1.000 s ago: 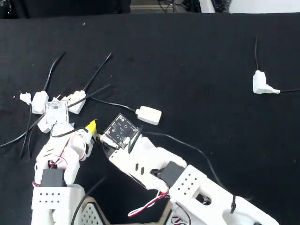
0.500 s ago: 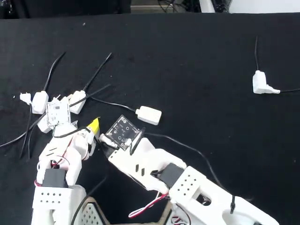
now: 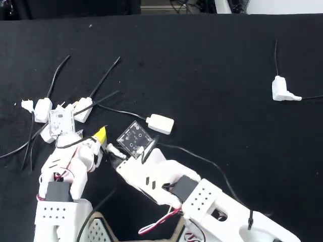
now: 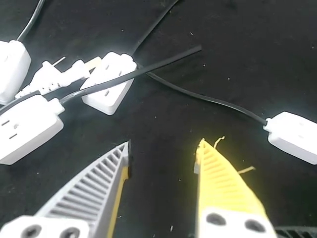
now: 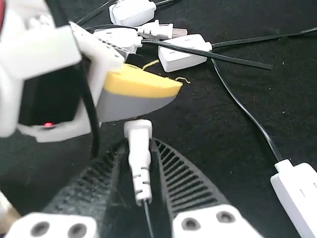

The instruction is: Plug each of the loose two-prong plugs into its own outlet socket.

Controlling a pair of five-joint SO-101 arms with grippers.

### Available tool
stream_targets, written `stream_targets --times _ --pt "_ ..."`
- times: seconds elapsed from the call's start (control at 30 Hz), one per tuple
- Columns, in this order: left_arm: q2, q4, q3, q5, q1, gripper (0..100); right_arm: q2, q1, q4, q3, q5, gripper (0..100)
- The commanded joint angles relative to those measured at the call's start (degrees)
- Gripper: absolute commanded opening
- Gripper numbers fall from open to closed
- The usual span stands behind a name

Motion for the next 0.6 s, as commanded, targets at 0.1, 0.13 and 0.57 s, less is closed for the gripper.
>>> stream_targets --times 0.1,0.13,0.57 --pt "0.0 -0.5 -0.5 0.2 -1.5 22 -2.6 -0.4 -2.3 -0.6 -0.9 1.0" --pt "0.0 -0.5 -0.5 0.2 -1.5 22 -2.6 -0.4 -2.1 -0.6 -0.9 1.0" --pt "0.6 4.3 -6.7 0.3 -1.4 22 -2.0 15.8 20.4 -13.1 -0.9 1.0"
